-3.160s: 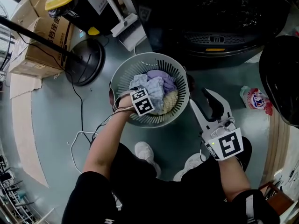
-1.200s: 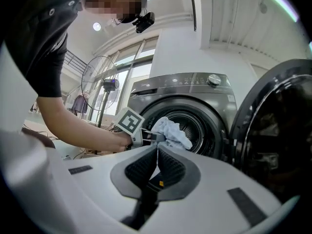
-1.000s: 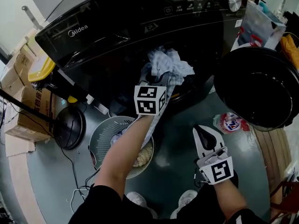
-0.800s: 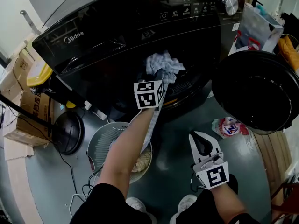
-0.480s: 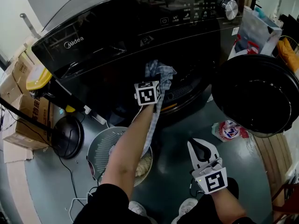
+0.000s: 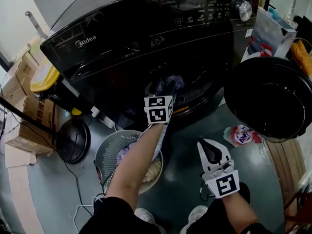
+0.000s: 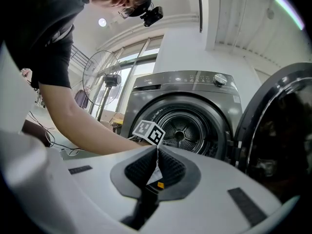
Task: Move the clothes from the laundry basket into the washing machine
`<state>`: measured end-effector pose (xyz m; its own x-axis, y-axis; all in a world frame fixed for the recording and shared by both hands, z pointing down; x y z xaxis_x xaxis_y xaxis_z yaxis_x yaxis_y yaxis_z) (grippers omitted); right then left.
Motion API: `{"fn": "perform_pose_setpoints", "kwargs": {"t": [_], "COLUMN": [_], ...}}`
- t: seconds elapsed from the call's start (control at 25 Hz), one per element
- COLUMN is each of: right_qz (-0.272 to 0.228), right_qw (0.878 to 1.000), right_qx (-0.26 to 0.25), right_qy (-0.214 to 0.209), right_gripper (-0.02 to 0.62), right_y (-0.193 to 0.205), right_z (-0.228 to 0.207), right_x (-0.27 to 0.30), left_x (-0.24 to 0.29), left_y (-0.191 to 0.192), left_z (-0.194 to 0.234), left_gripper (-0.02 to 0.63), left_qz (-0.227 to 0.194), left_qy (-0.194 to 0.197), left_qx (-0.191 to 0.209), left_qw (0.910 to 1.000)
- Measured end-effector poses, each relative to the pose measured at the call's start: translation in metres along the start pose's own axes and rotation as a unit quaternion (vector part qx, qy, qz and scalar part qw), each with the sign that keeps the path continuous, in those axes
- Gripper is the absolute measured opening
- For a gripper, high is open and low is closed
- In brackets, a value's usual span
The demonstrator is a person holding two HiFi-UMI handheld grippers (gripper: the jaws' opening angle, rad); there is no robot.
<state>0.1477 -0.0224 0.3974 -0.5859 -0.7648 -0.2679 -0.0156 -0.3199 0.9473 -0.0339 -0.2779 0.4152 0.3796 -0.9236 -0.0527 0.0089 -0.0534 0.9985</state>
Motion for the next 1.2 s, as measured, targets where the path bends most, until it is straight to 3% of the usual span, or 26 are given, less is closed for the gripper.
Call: {"fn": "perform_pose_setpoints", "kwargs": {"t": [0.12,0.24,0.48,0.68,1.0,1.2], "right_qz": [0.000,-0.005,0.002,0.018,0.028,0.027], "right_qw": [1.000,1.000,1.000,1.000,0.998,0.998], "right_qx": [0.001,-0.003,0.009,0.022,0.030,0.035], "right_qy": [0.000,-0.002,0.000,-0.012,-0.038,-0.043], "right_gripper": [0.012,0.014,0.014,0.014,0.014,0.014], "right_y": [-0.003,-0.008,-0.011,-0.009,-0.004,-0.002], "right_z": [-0.001,-0.002,-0.005,0.002,0.019,0.029], "right_x": [0.004,0.010,0.017,0.024,0.038,0.045], "left_x": [-0.022,-0.049,-0.103,-0.156,-0.218,-0.249], "left_y": [-0.010,-0.022,-0.046,-0.054,-0.003,0.049], "left_z": [-0.010,-0.021,-0.034,-0.035,-0.005,0.004], "left_gripper": [0.272,0.215,0.016,0.006,0.006,0.006], "left_qz": [-0.026,-0.054,-0.084,-0.077,0.006,0.079], "left_qy": [0.007,0.010,0.011,0.024,0.013,0.044], "left_qx": [0.010,0.017,0.022,0.041,0.059,0.126], "left_qw": [0.9996,0.9984,0.9962,0.9959,0.9982,0.9879]}}
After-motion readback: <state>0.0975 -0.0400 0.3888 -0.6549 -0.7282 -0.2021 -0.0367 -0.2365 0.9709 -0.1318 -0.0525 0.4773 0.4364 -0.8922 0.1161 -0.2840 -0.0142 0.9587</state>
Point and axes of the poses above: the fingertips, and each gripper's own axes: x forward along the fingers, z to its left, y out of its underside, the point moved 9 cm from there along -x, backward along the fingers, and after that the axes turned 12 degrees about -z, right-handed, at the moved point
